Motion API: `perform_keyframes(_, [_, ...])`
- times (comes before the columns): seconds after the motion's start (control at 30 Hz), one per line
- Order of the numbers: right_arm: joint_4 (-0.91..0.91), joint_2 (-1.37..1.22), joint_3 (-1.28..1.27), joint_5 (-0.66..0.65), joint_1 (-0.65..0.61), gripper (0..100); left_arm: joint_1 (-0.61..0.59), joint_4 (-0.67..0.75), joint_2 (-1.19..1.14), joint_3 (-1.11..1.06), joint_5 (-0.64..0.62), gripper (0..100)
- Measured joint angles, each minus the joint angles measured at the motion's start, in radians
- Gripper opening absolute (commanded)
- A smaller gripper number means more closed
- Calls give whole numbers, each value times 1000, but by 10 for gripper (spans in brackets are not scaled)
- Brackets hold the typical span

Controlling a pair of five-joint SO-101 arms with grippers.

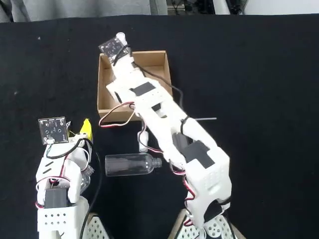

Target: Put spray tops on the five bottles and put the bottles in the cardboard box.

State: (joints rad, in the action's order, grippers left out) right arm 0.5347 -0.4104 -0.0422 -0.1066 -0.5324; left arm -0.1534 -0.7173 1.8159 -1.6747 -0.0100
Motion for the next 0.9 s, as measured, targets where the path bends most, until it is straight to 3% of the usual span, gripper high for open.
perform_keyframes(0.9, [199,123,0,3,25,304,0,0,0,0,0,156])
